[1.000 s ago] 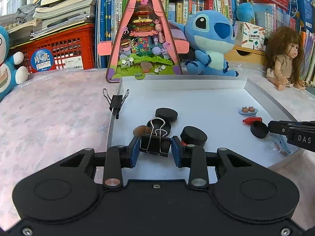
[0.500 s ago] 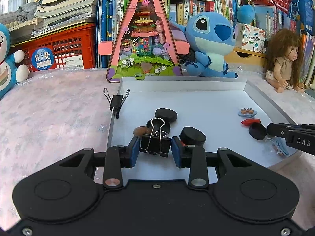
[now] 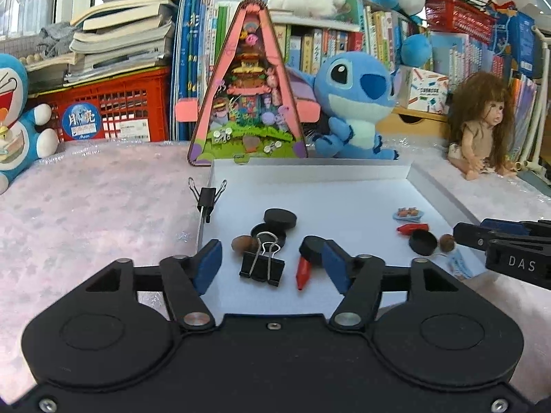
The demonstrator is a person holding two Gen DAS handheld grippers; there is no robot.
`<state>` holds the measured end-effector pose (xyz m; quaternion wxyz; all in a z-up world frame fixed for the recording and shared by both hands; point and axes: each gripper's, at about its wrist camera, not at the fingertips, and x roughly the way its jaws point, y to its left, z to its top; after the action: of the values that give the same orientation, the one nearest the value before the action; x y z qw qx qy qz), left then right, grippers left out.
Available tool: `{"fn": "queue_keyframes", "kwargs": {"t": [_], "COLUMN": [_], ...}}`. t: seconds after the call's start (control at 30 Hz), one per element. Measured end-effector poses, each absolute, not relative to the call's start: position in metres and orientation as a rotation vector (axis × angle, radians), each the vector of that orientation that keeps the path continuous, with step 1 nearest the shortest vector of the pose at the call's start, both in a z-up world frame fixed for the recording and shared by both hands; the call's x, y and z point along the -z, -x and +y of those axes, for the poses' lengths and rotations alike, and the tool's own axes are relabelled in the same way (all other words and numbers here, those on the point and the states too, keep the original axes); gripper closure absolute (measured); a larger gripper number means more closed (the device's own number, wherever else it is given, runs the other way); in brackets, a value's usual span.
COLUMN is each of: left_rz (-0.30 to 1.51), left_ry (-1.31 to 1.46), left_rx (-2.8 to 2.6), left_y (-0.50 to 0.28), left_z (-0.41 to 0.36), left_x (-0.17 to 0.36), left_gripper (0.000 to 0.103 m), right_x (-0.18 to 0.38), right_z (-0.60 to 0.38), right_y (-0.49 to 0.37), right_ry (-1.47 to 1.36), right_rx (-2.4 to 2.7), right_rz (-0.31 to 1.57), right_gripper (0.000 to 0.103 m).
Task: Organize rigid objects
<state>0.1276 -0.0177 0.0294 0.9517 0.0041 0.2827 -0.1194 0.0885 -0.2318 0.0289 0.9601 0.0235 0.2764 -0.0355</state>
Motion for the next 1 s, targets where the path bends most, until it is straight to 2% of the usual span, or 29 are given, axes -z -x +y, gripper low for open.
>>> {"fn": "queue_keyframes", "kwargs": {"t": [0.13,0.23,0.4,0.67,0.93,1.0], "left_rz": [0.56,0.557,0.569,0.599,0.681,0.687], "left_ry": [-0.002,-0.003,0.006,-0.04,-0.029,-0.04], "left_rx": [0.264,0.271,0.28,0.276,0.242,0.229], "left_y": [-0.112,-0.101,-0.084,-0.06,-0.07,-0.071], "left_z": [-0.017,-0.016,-0.011,-0.008,-0.011,-0.014], "left_x": [-0.034,-0.035,-0.032,-0.016,0.004,0.007], "left_gripper": [0.026,0.023,0.02,0.017,0.017,0.017], "right_x": [-0.035,-0.037,-0.034,-0.019,0.006,0.01], "right_z": [-0.229,-0.228,-0.225,-0.223,-0.222,-0.223], "right_y": [-0.075,-0.064,-0.049,-0.033,-0.033,-0.034], "right_ry": [-0.061,-0.077,-0.076,-0.061,-0.067,-0.066], "right_rx": [0.064,0.06,0.053,0.068,0.092,0.095], "right_rz": [0.546,0.541,0.547,0.576,0.647,0.654], "right_gripper": [0.036,0.027,0.02,0.017,0.016,0.013]}}
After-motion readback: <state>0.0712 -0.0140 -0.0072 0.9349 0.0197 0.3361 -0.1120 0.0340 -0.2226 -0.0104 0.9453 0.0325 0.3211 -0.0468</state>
